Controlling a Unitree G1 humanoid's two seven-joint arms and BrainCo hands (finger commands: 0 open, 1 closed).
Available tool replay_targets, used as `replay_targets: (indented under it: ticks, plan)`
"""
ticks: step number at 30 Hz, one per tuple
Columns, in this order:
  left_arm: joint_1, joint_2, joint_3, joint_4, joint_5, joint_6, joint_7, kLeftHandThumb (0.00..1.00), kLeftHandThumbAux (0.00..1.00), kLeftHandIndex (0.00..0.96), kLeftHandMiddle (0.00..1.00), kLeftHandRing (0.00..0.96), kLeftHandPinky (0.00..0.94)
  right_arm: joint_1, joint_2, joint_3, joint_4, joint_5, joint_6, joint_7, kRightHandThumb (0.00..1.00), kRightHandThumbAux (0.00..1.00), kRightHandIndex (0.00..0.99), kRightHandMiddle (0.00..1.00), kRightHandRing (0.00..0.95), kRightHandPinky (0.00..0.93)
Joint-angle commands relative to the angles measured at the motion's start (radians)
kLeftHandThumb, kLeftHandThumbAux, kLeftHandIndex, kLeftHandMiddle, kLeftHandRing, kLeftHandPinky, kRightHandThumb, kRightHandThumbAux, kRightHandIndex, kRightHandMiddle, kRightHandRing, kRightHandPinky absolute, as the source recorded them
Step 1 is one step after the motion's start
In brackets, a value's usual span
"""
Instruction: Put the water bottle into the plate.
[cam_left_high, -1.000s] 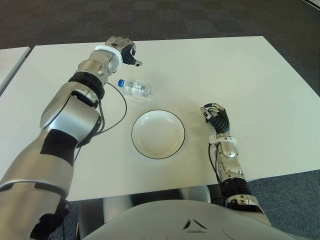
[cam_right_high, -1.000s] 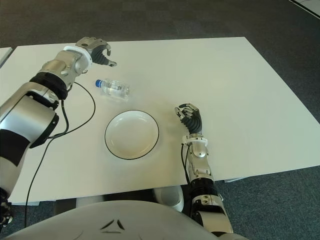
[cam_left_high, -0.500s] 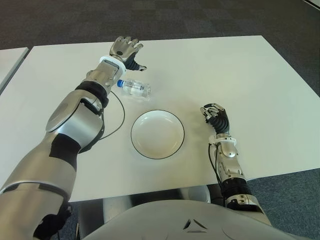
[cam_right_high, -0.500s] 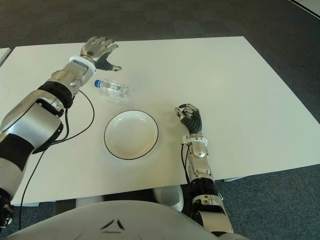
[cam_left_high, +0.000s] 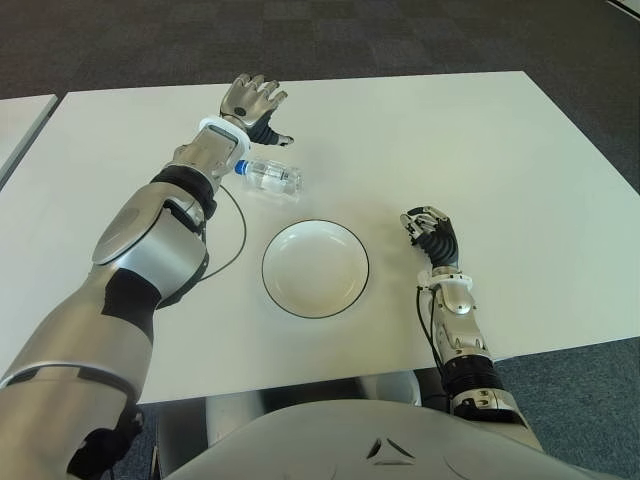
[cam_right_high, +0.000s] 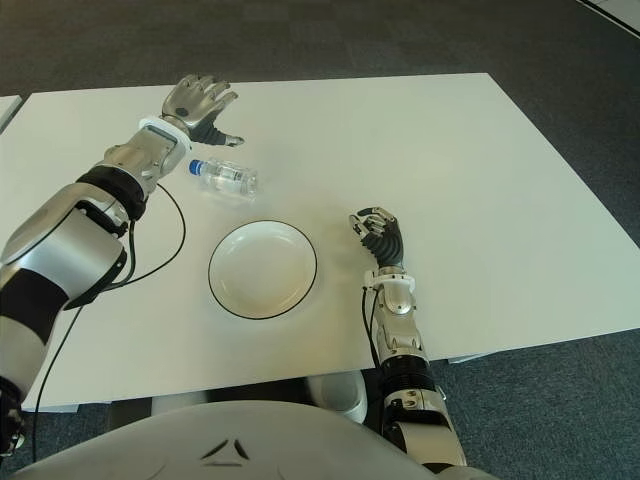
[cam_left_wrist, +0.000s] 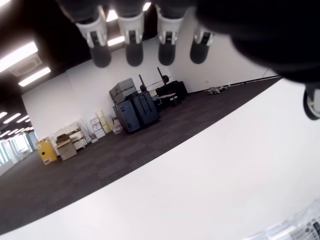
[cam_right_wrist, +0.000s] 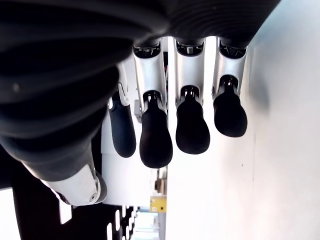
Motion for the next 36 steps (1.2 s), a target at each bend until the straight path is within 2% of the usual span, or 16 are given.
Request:
replay_targets:
  ticks: [1,13,28,36]
  plan:
    - [0.056,-0.007,-0.047,0.039,0.047,0.006,0.032,0.573,0.192,0.0,0.0,0.0,0.0,0.001,0.003,0.004,0.002,-0.001,0.021,0.002,0.702,0.731,0.438,0.744,0.733,0.722]
    - [0.073,0.02,-0.134,0.066,0.12,-0.064,0.026,0.51,0.125,0.0,0.0,0.0,0.0,0.009,0.008,0.005,-0.015,0.001,0.026,-0.006,0.702,0.731,0.438,0.749,0.736,0.723]
    - [0.076,0.024,-0.201,0.07,0.161,-0.112,-0.076,0.495,0.142,0.0,0.0,0.0,0.0,0.021,0.008,0.007,-0.025,0.001,0.016,-0.003,0.702,0.73,0.439,0.755,0.743,0.724]
    - [0.092,0.013,-0.227,0.074,0.177,-0.113,-0.135,0.482,0.16,0.0,0.0,0.0,0.0,0.028,0.009,0.009,-0.035,-0.006,0.022,-0.012,0.701,0.731,0.439,0.76,0.747,0.726]
